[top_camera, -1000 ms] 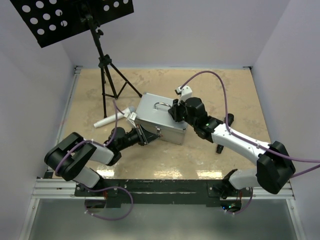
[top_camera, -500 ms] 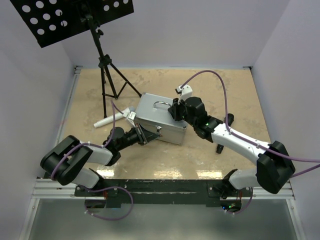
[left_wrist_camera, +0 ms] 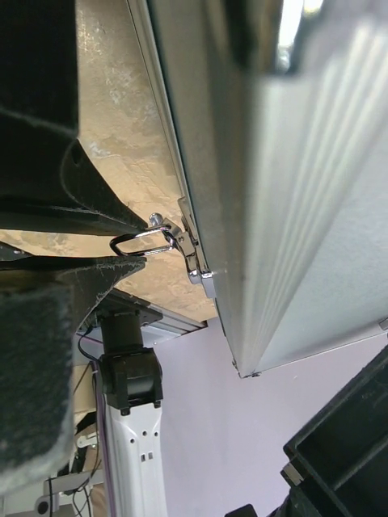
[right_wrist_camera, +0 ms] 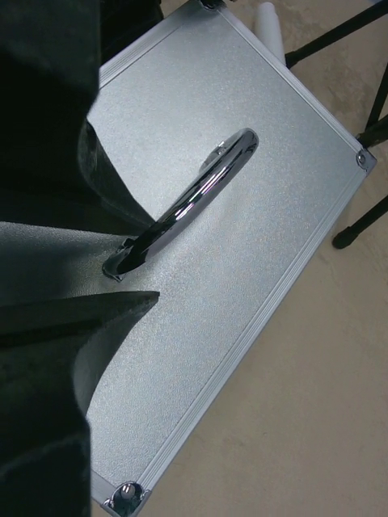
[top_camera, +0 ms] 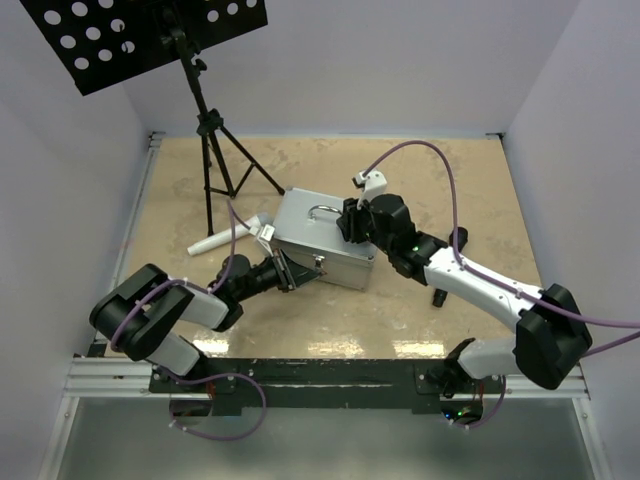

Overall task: Organize the medicine kit
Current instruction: Close the medicine box at the center of the board.

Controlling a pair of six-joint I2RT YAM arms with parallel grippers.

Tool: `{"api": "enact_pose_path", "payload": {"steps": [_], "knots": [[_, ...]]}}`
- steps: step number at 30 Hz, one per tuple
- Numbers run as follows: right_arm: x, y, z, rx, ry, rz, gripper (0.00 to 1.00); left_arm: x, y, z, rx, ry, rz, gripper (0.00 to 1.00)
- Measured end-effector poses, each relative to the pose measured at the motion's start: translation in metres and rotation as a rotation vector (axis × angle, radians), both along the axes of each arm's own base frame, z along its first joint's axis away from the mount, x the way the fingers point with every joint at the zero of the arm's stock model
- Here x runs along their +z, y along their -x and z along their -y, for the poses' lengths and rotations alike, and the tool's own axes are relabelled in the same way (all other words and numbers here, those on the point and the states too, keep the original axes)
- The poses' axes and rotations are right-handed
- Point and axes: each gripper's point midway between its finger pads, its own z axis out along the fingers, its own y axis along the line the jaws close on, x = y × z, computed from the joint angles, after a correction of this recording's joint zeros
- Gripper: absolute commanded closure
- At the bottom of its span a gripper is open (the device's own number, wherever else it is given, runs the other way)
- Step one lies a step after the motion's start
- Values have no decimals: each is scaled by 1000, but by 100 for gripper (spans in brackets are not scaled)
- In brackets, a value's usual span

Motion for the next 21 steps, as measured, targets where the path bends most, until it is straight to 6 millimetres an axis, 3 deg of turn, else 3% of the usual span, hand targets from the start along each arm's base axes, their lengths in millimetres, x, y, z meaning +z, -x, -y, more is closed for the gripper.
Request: {"api": "enact_pose_path", "payload": {"steps": [3,12,14,21], "knots": [[1,2,7,-26,9,-11,47,-4,2,2,-17,-4,2,100],[16,14,21,-53,6,-19,41,-11,5,7,-65,-8,19,100],[21,15,22,-51,-6,-12,38,-11,5,7,-67,-9,23,85],[23,18,19,-36,-22,-18,35,-11,4,8,-68,-7,25,66]]}}
